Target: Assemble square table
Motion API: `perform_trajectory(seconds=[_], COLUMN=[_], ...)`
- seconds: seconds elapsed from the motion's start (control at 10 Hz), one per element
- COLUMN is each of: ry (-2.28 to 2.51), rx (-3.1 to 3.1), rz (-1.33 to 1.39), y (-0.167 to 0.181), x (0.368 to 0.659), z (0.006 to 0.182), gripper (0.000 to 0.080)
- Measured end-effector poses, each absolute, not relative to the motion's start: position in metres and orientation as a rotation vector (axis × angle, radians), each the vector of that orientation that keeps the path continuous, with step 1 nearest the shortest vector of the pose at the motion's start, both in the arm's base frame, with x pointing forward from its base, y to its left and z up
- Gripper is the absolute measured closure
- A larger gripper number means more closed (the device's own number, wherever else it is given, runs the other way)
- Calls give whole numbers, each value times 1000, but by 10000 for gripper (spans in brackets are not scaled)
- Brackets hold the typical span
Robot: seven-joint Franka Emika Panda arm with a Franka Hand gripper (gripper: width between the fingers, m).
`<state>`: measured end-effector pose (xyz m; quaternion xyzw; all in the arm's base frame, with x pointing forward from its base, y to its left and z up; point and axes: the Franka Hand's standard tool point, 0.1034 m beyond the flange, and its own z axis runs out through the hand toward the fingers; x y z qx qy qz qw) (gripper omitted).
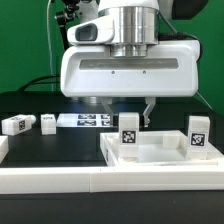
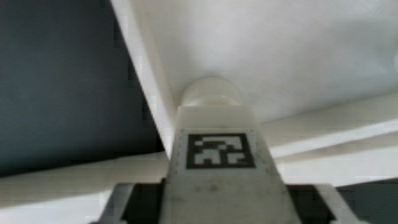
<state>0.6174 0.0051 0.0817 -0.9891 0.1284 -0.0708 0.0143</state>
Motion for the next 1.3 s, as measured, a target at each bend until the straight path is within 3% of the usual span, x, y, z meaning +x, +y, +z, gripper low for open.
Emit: perform_trajectory(seconds=[0.7,1.3], ry=[1540,1965], rx=[-2636,-2263], rz=[-196,-149], y=[13,12], x=[615,616], z=[80,79], gripper=[509,509])
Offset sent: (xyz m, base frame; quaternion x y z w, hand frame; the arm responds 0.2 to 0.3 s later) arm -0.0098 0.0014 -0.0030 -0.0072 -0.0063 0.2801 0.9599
